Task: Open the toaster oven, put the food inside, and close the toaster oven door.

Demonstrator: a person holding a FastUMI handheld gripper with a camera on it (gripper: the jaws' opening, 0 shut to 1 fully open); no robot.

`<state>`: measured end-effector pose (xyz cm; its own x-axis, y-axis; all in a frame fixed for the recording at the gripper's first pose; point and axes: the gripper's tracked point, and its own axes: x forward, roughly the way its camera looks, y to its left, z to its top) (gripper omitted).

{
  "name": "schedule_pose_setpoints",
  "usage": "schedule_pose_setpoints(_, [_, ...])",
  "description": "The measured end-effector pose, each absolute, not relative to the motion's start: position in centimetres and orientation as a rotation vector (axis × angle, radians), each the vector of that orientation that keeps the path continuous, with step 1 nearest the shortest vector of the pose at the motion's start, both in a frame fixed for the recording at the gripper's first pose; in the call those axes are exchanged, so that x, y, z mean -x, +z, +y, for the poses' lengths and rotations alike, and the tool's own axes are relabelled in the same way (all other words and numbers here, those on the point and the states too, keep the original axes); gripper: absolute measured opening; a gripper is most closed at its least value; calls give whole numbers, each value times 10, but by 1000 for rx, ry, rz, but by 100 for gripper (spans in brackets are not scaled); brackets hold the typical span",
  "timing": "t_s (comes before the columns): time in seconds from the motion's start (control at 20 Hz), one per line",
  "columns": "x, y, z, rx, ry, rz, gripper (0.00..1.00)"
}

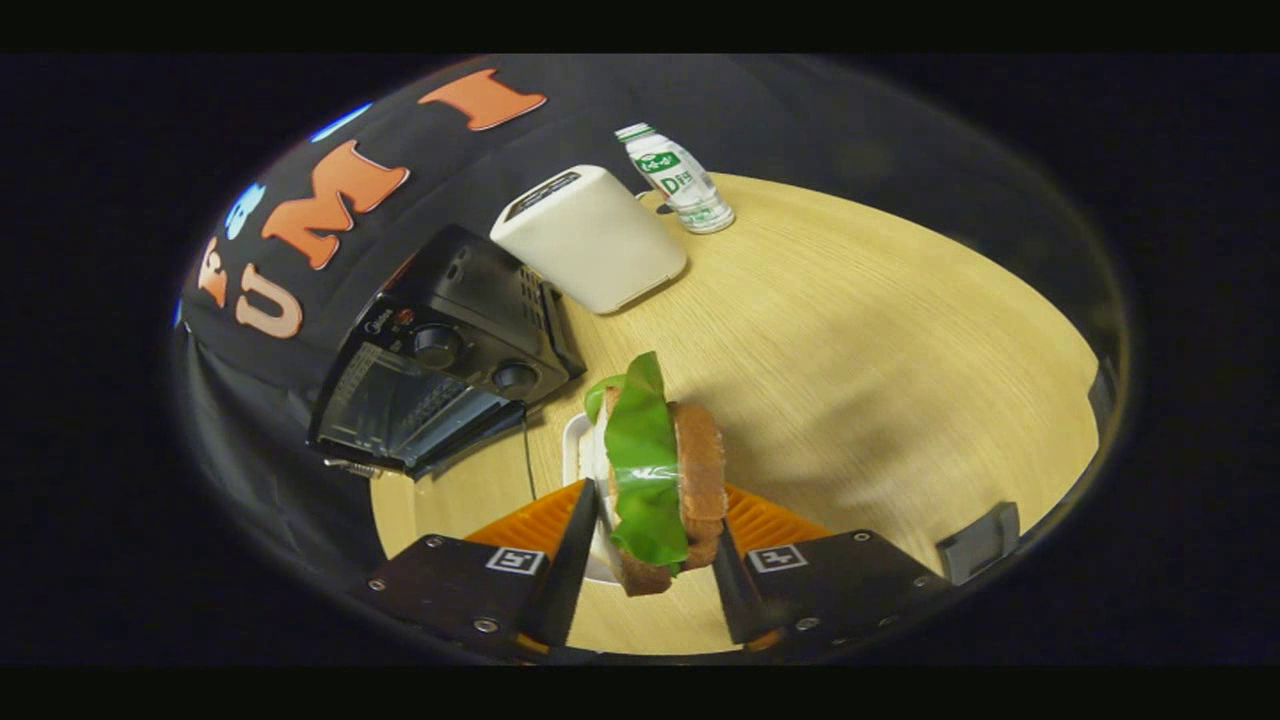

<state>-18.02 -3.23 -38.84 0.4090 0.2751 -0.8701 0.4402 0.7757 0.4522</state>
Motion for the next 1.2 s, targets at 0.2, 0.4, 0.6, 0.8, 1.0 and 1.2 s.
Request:
schedule_pose_setpoints(0.2, [171,-380,-34,-732,-139,1142,37])
schedule_pose_setpoints(0.4, [162,-362,-35,-750,-142,1107,35])
schedule_pose_setpoints(0.6, [150,-342,-22,-762,-111,1071,35])
schedule_pose_setpoints(0.8, [134,-319,4,-789,-55,1033,35])
schedule_pose_setpoints(1.0, [123,-312,45,-801,6,1030,35])
schedule_pose_setpoints(1.2, [111,-312,92,-827,78,1043,35])
